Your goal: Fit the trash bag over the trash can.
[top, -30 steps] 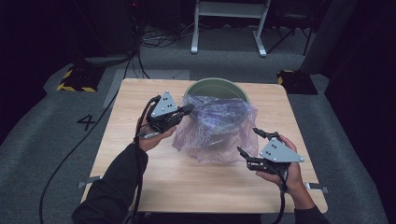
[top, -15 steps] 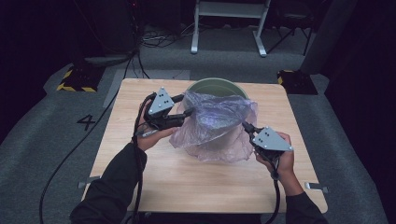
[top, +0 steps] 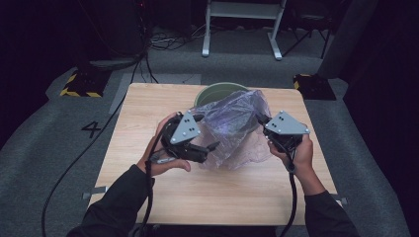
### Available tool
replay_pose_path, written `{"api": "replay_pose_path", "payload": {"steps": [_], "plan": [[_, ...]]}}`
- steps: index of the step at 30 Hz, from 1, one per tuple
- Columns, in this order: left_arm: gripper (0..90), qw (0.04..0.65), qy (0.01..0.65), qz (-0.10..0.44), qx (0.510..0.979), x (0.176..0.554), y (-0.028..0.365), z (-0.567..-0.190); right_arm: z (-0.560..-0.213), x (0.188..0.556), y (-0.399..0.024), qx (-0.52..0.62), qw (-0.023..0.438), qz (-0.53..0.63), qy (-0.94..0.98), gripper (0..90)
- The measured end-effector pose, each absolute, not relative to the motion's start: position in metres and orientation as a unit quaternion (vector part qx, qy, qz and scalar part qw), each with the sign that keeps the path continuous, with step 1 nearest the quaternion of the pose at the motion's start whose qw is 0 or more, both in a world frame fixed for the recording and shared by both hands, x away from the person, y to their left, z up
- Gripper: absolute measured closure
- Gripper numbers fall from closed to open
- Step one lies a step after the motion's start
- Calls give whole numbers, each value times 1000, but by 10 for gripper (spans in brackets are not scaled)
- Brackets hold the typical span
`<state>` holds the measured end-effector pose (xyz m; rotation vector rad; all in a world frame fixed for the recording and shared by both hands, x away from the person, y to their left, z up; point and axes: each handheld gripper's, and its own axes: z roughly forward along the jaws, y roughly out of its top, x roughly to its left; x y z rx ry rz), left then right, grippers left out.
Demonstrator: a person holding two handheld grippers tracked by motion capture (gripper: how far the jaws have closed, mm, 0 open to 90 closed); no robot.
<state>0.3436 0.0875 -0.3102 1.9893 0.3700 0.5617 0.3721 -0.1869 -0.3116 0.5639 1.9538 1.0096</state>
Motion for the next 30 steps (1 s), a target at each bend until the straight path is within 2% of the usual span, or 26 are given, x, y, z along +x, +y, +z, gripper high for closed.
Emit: {"api": "replay_pose_path", "payload": {"steps": [7, 11, 14, 18, 19, 25, 28, 30], "plan": [[157, 490, 149, 212, 832, 344, 54, -322, -307, 375, -185, 228, 409, 417, 779, 900], [167, 475, 150, 231, 836, 350, 45, -328, -303, 374, -188, 232, 393, 437, 775, 900], [287, 453, 172, 270, 832, 358, 43, -330, -300, 372, -192, 232, 379, 453, 773, 900], [505, 437, 181, 292, 831, 367, 50, -328, -297, 368, -196, 230, 373, 466, 768, 900], [567, 435, 179, 296, 831, 369, 52, -328, -296, 367, -197, 228, 371, 468, 769, 900], [798, 426, 159, 293, 841, 381, 65, -323, -295, 369, -199, 228, 374, 467, 768, 897], [863, 440, 160, 283, 837, 385, 70, -322, -296, 372, -200, 233, 381, 463, 766, 809], [892, 444, 158, 278, 837, 388, 74, -321, -298, 374, -202, 237, 385, 465, 761, 710]]}}
